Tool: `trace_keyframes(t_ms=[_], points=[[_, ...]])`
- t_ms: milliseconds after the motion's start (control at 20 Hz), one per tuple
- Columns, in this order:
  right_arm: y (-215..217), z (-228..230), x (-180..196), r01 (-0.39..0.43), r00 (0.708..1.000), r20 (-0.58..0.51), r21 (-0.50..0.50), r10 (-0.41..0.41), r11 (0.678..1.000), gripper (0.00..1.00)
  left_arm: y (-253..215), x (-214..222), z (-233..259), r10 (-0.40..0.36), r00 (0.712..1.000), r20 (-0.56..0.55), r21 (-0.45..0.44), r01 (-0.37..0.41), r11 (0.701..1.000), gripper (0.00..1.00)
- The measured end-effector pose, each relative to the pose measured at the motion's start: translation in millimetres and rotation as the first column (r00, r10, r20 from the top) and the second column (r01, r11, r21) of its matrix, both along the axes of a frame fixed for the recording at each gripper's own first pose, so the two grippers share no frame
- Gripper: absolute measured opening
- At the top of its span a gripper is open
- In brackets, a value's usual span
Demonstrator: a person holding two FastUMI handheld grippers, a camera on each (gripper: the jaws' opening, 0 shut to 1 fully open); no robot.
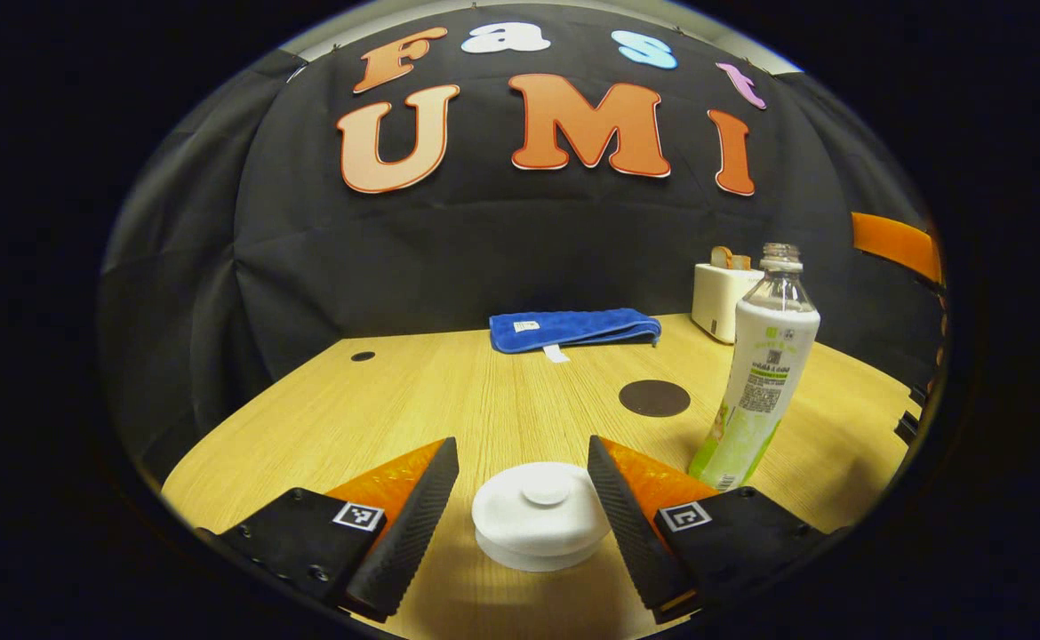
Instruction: Open the teacup lid with one hand, grasp the water bottle and pour water into the teacup with the other hand; after pouring, place the water bottle on the coaster and then close the teacup lid.
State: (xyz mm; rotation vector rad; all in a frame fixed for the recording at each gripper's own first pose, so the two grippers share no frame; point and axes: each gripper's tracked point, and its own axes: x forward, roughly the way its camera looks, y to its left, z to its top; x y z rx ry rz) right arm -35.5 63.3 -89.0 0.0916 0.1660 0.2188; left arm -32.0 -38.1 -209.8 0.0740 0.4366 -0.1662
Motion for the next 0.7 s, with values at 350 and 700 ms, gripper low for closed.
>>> trace_keyframes(t_ms=[350,700], points=[[2,-22,1,-0.017,0.999,-0.05,-0.011,0.016,1.0,0.99,-3,5,-11,-0.016,1.0,-0.023,0.034,0.017,0.999,0.83],[2,-34,3,-0.027,0.997,-0.073,-0.029,0.025,0.999,0.99,-3,7,-8,-0.025,1.0,-0.008,0.076,0.025,0.997,0.56]])
